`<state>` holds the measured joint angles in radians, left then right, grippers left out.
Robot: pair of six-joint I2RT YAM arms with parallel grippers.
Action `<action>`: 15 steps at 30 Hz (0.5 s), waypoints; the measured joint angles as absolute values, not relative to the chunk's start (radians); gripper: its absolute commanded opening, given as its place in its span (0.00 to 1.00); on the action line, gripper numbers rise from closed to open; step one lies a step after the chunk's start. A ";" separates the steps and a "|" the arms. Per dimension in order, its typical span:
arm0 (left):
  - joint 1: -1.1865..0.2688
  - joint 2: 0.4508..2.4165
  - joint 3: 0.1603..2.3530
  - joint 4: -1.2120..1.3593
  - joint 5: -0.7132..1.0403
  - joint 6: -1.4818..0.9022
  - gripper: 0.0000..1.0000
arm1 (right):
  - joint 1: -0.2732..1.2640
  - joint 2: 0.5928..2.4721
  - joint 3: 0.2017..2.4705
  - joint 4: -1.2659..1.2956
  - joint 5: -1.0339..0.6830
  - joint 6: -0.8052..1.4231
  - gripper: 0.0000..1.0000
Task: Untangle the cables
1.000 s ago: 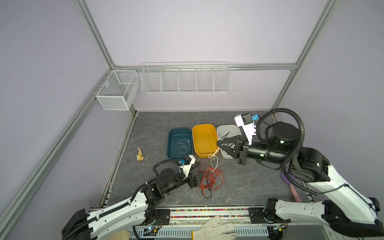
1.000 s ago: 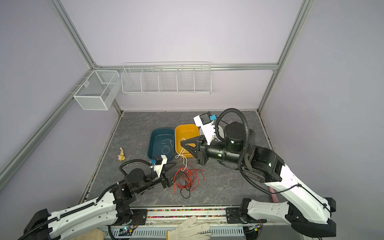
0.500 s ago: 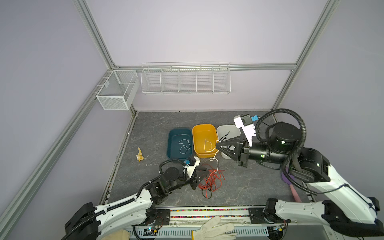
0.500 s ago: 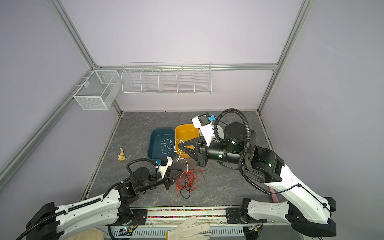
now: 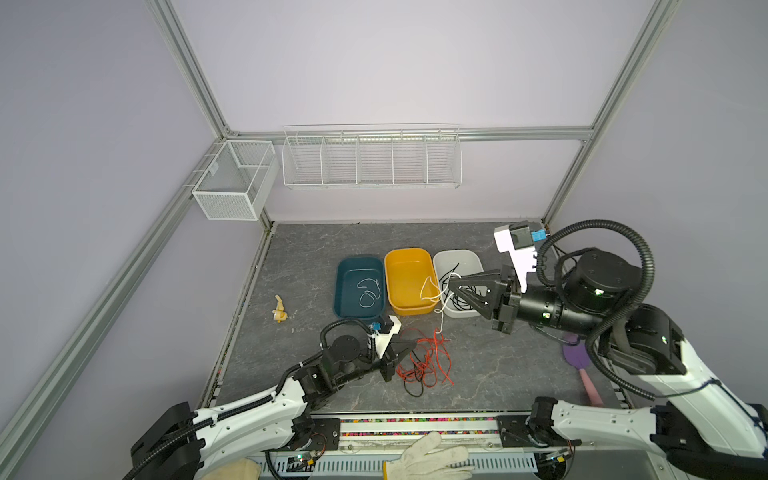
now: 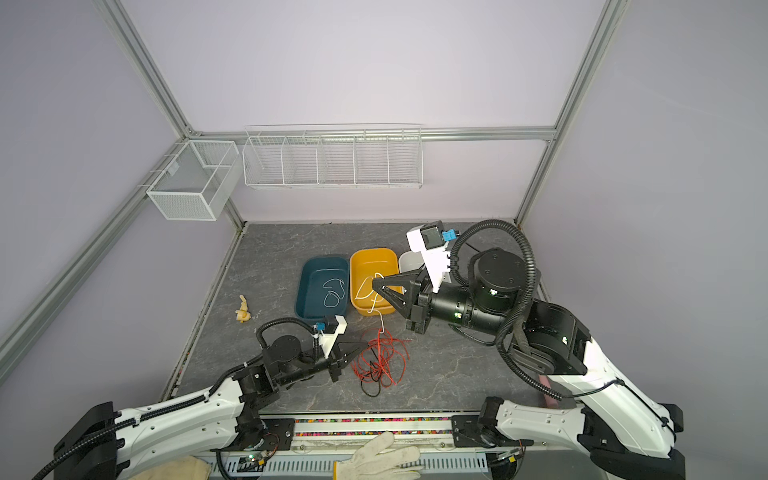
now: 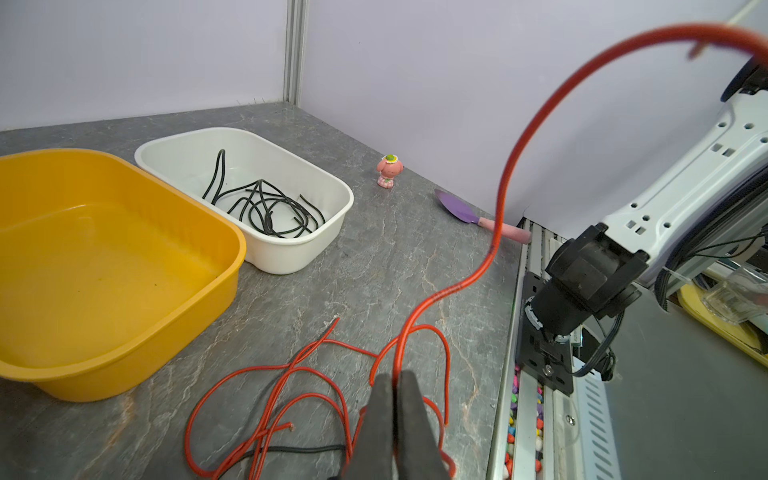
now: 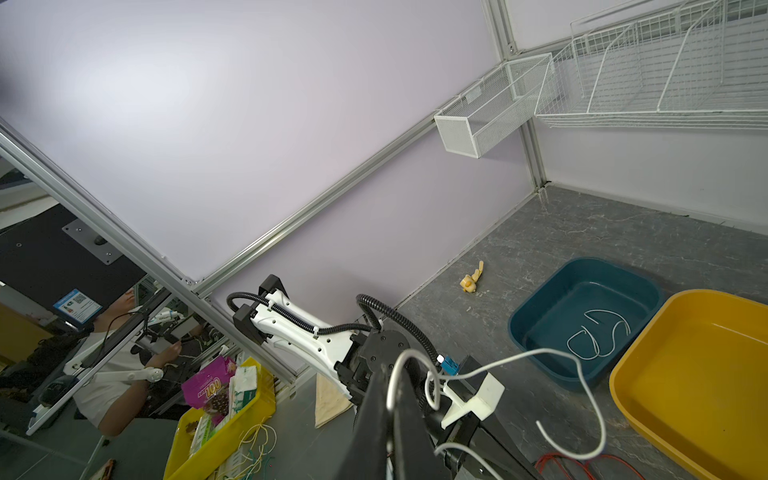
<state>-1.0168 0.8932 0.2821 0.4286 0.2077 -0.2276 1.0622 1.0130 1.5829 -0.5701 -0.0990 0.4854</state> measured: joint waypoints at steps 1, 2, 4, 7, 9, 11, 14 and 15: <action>-1.017 0.904 0.282 0.429 0.208 -0.228 0.00 | 1.062 1.014 1.592 -0.573 -0.094 0.484 0.07; -1.017 0.915 0.282 0.429 0.208 -0.228 0.00 | 1.062 1.016 1.601 -0.578 -0.092 0.481 0.07; -1.017 0.935 0.282 0.429 0.208 -0.228 0.00 | 1.062 1.019 1.622 -0.590 -0.086 0.476 0.07; -1.017 0.962 0.282 0.429 0.204 -0.228 0.00 | 1.062 1.023 1.656 -0.614 -0.073 0.468 0.07; -1.017 0.973 0.281 0.428 0.194 -0.227 0.00 | 1.062 1.027 1.679 -0.627 -0.064 0.462 0.07; -1.017 0.981 0.281 0.425 0.179 -0.224 0.00 | 1.062 1.031 1.707 -0.642 -0.049 0.454 0.07; -1.017 0.994 0.280 0.416 0.154 -0.215 0.00 | 1.062 1.031 1.736 -0.663 -0.030 0.440 0.07; -1.017 0.999 0.280 0.413 0.145 -0.213 0.00 | 1.062 1.031 1.742 -0.669 -0.025 0.438 0.07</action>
<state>-1.0168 0.9989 0.2802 0.4129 0.1452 -0.2131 1.0622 1.0309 1.7420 -0.6685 -0.0246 0.4377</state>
